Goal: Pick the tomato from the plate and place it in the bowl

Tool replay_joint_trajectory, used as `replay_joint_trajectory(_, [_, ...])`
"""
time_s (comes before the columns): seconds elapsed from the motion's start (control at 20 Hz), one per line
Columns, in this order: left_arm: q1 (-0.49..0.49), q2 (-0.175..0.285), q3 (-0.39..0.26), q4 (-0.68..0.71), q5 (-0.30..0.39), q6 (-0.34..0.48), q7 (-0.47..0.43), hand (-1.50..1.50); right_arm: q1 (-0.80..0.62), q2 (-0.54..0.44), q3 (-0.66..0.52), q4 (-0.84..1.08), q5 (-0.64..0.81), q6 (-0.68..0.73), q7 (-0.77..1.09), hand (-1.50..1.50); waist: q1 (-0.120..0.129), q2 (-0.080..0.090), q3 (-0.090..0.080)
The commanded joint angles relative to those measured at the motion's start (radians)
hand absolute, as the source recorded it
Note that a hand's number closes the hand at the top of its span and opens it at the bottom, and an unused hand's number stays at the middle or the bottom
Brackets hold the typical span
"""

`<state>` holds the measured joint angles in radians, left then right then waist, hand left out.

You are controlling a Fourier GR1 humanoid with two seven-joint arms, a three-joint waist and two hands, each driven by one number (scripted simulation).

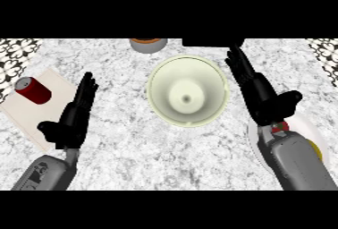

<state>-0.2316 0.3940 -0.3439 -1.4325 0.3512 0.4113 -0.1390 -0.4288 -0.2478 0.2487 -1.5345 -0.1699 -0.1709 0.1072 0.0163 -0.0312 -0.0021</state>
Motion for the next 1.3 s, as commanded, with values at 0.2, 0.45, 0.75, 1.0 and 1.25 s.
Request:
replay_joint_trajectory(0.2, [-0.013,0.177,0.069,-0.017,0.065,-0.149,0.186,0.00,0.243,-0.154,-0.252,0.083,-0.162,0.173,-0.242,1.50,-0.039,0.037,0.007])
replay_joint_trajectory(0.45, [0.017,0.187,0.060,0.000,0.131,-0.254,0.207,0.00,0.357,-0.174,-0.246,0.180,0.103,0.009,-0.582,-1.50,-0.040,0.041,0.007])
replay_joint_trajectory(0.75, [0.019,0.183,0.070,-0.046,0.122,-0.267,0.285,0.00,0.459,-0.145,-0.244,0.177,0.154,0.026,-0.920,-1.50,-0.024,0.030,0.003])
replay_joint_trajectory(1.0, [0.025,0.184,0.106,-0.016,0.115,-0.309,0.250,0.00,0.493,-0.260,-0.269,0.022,0.275,-0.082,-0.632,-1.50,-0.028,0.029,0.000])
replay_joint_trajectory(1.25, [0.007,0.196,0.107,-0.051,0.111,-0.288,0.313,0.00,0.508,-0.402,-0.203,-0.143,0.408,-0.023,-0.257,-1.50,-0.024,0.028,-0.002])
